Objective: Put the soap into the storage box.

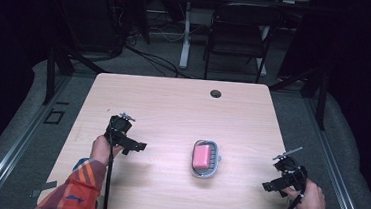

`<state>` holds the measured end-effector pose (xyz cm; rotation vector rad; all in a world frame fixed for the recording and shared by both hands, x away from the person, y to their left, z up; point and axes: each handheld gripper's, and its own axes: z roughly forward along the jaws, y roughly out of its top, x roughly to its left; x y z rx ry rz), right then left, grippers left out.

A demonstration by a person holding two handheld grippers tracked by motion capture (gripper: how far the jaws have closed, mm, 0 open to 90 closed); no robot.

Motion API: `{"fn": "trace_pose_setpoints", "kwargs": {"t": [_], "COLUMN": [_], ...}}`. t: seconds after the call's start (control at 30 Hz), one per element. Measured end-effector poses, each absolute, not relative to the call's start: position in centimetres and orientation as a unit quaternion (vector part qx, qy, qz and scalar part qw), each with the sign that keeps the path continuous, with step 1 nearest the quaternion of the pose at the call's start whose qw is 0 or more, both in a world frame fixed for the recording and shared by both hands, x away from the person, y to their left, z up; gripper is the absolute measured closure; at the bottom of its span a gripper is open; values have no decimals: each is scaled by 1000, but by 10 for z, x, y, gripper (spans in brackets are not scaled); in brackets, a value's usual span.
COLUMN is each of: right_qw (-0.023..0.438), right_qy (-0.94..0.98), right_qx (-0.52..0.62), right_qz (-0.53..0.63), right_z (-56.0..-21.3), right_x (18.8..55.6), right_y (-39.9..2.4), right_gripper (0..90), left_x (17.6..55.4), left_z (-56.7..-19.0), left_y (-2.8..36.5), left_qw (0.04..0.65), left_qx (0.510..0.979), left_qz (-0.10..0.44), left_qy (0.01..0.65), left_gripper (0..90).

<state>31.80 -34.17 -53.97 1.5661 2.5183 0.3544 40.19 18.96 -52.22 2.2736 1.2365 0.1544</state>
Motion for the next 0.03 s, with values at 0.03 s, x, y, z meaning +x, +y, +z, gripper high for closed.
{"fn": "trace_pose_setpoints", "kwargs": {"t": [0.03], "right_qw": [77], "right_qy": [841], "right_qx": [523], "right_qz": [118], "right_z": [-540], "right_x": [318], "right_y": [-342], "right_gripper": [0], "left_x": [402], "left_z": [-522], "left_y": [189], "left_qw": [270], "left_qx": [844], "left_qz": [57], "left_qy": [459], "left_gripper": [0]}}
